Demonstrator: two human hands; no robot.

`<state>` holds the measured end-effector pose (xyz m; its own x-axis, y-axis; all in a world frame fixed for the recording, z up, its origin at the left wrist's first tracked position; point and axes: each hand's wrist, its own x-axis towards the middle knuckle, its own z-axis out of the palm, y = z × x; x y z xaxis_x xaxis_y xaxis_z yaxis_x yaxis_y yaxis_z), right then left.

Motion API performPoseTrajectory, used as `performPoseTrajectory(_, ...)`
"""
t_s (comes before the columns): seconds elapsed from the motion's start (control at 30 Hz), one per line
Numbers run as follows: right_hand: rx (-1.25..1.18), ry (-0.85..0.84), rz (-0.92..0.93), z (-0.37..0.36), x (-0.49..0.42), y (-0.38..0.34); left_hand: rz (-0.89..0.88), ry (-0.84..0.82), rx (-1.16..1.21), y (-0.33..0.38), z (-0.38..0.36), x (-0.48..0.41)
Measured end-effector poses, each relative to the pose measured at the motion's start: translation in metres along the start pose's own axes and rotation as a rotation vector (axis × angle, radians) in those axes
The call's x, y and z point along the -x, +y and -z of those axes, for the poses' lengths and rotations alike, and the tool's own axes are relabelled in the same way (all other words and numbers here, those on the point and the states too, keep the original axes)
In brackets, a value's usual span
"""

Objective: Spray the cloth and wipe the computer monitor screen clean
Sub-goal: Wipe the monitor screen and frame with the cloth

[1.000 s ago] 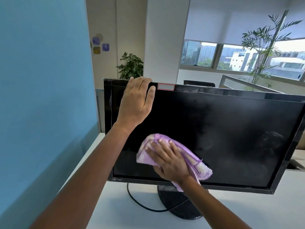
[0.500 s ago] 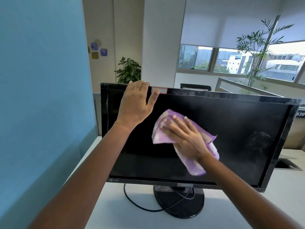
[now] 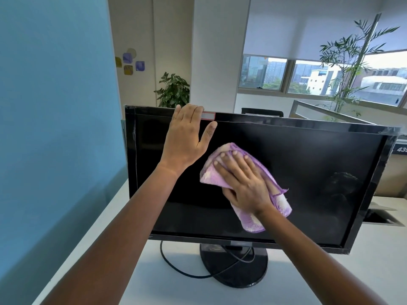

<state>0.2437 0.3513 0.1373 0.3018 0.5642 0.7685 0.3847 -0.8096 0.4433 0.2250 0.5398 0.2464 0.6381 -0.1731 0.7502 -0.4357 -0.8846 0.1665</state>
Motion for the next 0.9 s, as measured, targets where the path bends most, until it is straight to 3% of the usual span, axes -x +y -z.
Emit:
performPoseTrajectory(0.23, 0.089, -0.359, 0.364, -0.021, 0.069, -0.039, 0.023, 0.021, 0.006, 0.0, -0.002, 0.001)
performPoseTrajectory(0.4, 0.184, -0.374, 0.545, -0.02, 0.081, -0.036, 0.033, 0.033, 0.003, 0.003, 0.001, 0.002)
performPoseTrajectory(0.73, 0.116, -0.029, 0.117, 0.03, 0.003, 0.064, -0.052, -0.041, 0.049, 0.026, -0.004, -0.013)
performPoseTrajectory(0.9, -0.017, 0.04, -0.075, 0.039, -0.015, 0.089, -0.08, -0.037, 0.084, 0.045, -0.017, -0.014)
